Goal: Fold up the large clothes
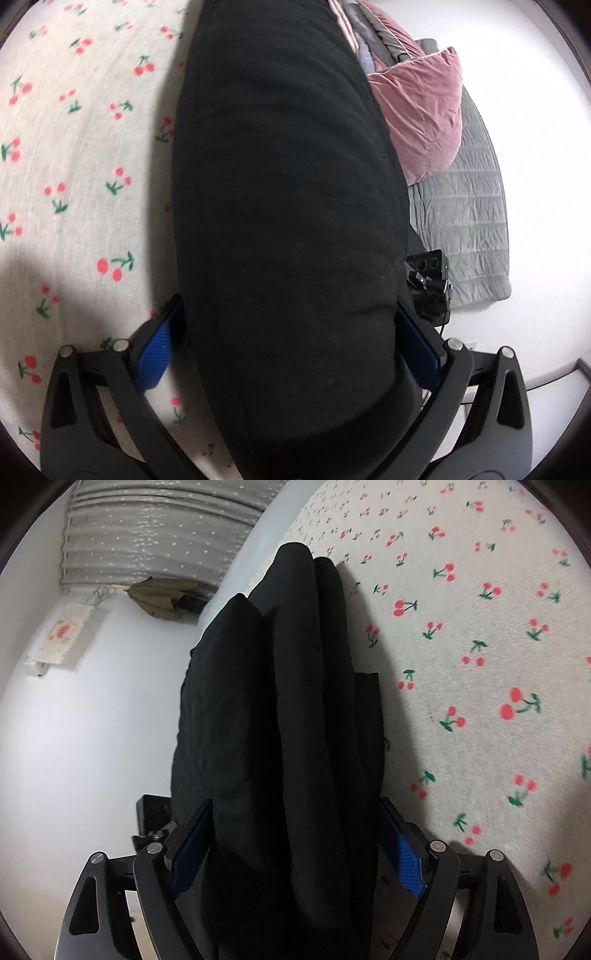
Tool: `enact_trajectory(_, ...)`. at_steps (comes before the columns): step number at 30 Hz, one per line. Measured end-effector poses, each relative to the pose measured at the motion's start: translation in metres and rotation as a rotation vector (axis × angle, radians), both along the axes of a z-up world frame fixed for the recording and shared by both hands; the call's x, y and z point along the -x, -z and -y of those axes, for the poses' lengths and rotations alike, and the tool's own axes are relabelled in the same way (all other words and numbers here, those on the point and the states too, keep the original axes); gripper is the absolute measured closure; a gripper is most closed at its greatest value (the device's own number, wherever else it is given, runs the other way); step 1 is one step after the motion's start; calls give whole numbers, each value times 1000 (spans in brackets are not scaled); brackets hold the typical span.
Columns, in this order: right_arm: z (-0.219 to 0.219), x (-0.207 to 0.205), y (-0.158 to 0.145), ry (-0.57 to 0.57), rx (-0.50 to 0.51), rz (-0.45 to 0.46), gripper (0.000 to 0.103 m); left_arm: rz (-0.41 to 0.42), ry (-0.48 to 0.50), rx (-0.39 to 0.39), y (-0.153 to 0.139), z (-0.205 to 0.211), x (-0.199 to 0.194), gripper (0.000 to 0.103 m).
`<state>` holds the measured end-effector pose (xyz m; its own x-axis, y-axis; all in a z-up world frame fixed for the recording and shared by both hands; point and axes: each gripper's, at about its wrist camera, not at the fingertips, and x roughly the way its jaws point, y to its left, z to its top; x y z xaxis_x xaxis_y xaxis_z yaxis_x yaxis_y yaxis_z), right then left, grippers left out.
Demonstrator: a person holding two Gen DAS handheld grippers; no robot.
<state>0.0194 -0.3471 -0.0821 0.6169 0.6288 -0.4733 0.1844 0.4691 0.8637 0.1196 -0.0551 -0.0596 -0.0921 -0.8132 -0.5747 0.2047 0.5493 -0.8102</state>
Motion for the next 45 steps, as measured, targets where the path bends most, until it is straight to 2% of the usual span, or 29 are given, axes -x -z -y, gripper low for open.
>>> enact_trajectory(2, -2, -3, 0, -10, 4, 22, 17, 53, -5, 0, -5, 6, 3, 0)
enact_trajectory(5, -11, -7, -3, -18, 37, 55, 18, 90, -41, 0, -10, 10, 4, 0)
enact_trajectory(7, -16, -10, -5, -25, 46, 77, 25, 105, -62, 4, -8, 10, 4, 2)
enact_trajectory(9, -18, -12, -9, -21, 42, 97, 35, 118, -86, -3, -14, 9, 4, 12)
enact_trajectory(12, -23, -6, -22, -13, 82, 139, 45, 170, -103, -21, -25, 6, 9, 23)
enact_trajectory(15, -36, -6, -45, -9, 119, 215, 51, 242, -137, -32, -42, -4, 11, 26)
enact_trajectory(18, -59, -15, -66, -22, 173, 257, 52, 268, -184, -27, -54, -24, 8, 27)
enact_trajectory(26, -143, -71, -107, -125, 225, 352, 54, 343, -338, -10, -83, -126, -6, 27)
enact_trajectory(33, -258, -155, -139, -288, 255, 416, 54, 393, -551, -18, -96, -243, -13, 27)
enact_trajectory(40, -370, -230, -140, -422, 252, 455, 54, 438, -734, -64, -93, -327, -13, 27)
enact_trajectory(43, -408, -253, -131, -458, 247, 462, 54, 461, -783, -93, -86, -343, -13, 27)
enact_trajectory(45, -427, -270, -117, -472, 246, 436, 54, 440, -801, -134, -70, -345, -19, 25)
